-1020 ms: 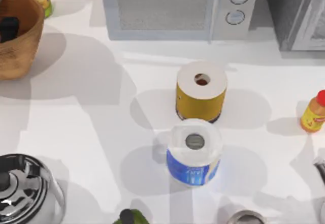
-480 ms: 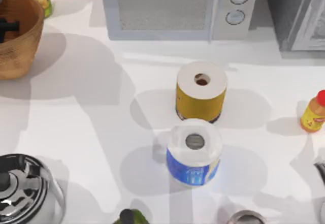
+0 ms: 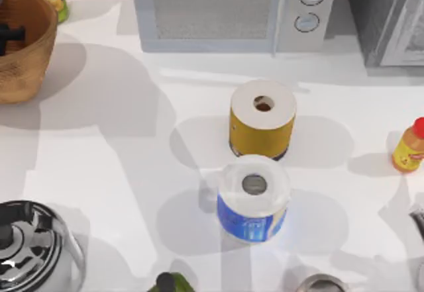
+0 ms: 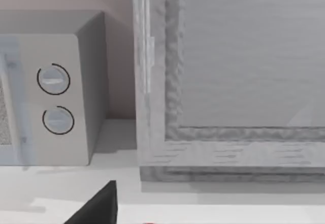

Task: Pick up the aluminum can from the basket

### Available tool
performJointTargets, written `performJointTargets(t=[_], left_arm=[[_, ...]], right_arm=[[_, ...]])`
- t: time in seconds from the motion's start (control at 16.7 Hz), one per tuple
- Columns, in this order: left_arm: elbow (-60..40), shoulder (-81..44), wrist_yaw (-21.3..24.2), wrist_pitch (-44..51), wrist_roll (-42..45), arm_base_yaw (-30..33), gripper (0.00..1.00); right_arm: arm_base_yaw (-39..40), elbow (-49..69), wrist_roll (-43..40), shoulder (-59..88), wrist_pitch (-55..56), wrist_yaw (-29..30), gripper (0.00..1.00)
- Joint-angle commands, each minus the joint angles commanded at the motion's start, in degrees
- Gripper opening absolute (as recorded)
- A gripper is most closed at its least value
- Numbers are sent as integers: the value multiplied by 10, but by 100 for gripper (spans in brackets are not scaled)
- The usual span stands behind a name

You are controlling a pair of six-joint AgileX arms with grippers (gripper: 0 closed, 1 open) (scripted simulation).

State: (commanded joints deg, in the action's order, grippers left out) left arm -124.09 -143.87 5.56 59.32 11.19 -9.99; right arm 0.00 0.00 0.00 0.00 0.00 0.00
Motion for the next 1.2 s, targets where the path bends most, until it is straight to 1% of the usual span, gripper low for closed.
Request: performJointTargets(t=[0.3,0.54,0.66,0.84,1.2], left_arm=[[9,38,-8,-9,-4,-1,0],[86,143,-23,-66,-18,8,0],[153,229,-32,-107,-28,17,0],[286,389,-46,-174,-43,34,0],[622,773,-64,-318,-74,66,0]], right_arm=[[0,0,0,0,0,0,100],[0,0,0,0,0,0,100],[0,0,0,0,0,0,100],[0,0,0,0,0,0,100],[0,0,0,0,0,0,100]])
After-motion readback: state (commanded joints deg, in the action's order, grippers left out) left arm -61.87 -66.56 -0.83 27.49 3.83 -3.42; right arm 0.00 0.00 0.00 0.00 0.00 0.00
